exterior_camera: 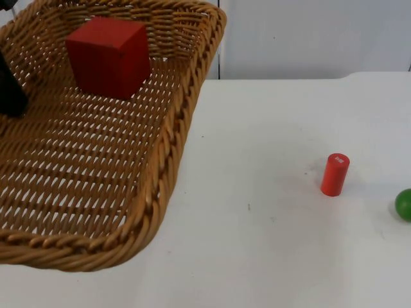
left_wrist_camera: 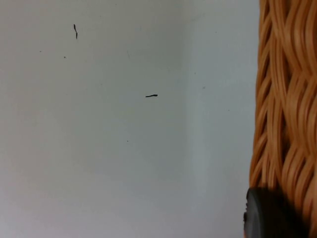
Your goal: Pick up the basket with the left hand and place the object to the left of the red cylinder into the basket with the right hand.
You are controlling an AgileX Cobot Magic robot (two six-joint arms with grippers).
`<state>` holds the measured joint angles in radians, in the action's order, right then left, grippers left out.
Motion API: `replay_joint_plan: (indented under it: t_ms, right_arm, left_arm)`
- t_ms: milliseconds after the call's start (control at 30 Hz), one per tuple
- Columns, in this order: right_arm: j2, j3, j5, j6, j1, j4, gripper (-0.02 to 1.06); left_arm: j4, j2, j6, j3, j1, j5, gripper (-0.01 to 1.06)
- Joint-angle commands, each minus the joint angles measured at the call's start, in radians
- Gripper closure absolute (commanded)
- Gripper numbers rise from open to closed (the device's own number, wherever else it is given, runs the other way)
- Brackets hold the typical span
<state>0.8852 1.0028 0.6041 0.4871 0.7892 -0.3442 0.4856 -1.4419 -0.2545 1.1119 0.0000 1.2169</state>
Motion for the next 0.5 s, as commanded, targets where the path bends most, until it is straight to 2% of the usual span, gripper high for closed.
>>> replay_joint_plan:
  t_ms: [0, 133, 233, 467]
  right_arm:
    - [-0.006, -0.002, -0.035, -0.004, 0.001, 0.0, 0.0]
    - [-0.006, -0.002, -0.045, -0.004, 0.001, 0.0, 0.0]
    - [-0.006, -0.002, -0.053, -0.004, 0.001, 0.0, 0.0]
    - [-0.006, -0.002, -0.064, -0.004, 0.001, -0.006, 0.0]
  left_arm:
    - [0.028, 0.006, -0.002, -0.001, 0.0, -0.001, 1.05]
    - [0.028, 0.006, -0.002, -0.001, 0.0, -0.014, 1.05]
    - [0.028, 0.002, -0.002, -0.001, 0.0, -0.061, 1.05]
    - [0.045, -0.065, -0.029, -0.001, 0.0, -0.112, 1.05]
